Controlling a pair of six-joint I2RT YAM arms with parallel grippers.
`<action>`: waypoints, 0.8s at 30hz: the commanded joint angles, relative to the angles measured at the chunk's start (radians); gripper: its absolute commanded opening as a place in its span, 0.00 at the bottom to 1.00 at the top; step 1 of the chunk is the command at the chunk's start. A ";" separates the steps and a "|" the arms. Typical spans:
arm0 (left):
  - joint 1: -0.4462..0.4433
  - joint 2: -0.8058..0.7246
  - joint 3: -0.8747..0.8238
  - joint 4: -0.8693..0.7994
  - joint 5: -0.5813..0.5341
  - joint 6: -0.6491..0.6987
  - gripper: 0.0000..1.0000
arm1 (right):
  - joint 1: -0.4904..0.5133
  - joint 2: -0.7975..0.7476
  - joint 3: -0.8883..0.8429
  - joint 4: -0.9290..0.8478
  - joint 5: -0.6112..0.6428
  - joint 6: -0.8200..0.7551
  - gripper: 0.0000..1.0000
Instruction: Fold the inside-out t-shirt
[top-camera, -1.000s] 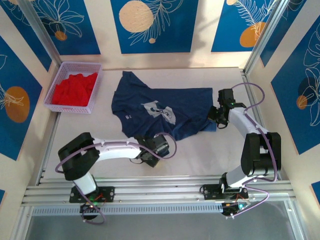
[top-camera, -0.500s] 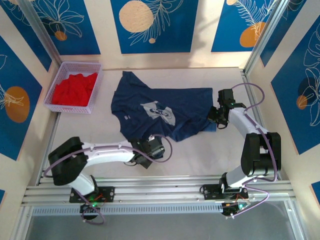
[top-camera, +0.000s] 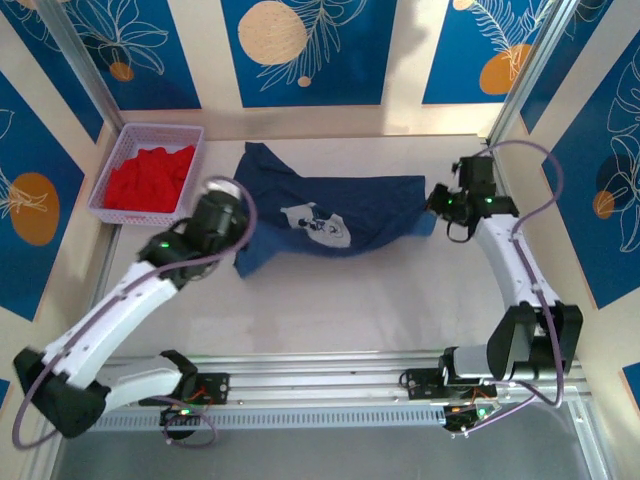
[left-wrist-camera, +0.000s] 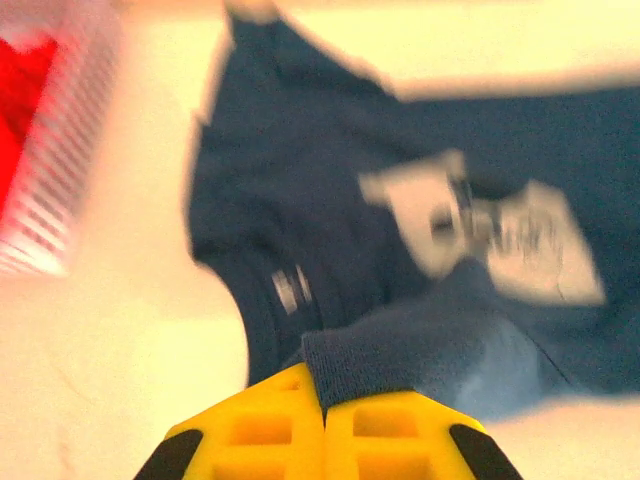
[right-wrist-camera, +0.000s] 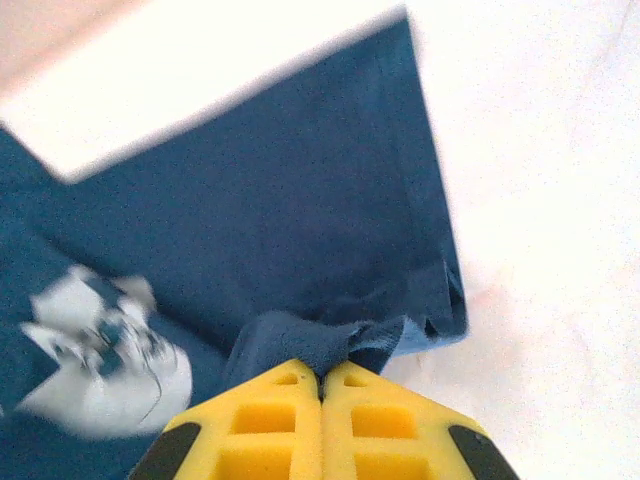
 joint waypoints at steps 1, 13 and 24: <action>0.096 -0.058 0.160 -0.031 -0.078 0.086 0.00 | -0.024 -0.090 0.117 -0.062 0.032 -0.035 0.00; 0.150 -0.002 0.791 -0.161 -0.166 0.325 0.00 | -0.028 -0.332 0.382 -0.156 0.001 -0.051 0.00; 0.150 0.036 1.080 -0.201 -0.004 0.431 0.00 | -0.023 -0.424 0.715 -0.280 -0.046 -0.063 0.00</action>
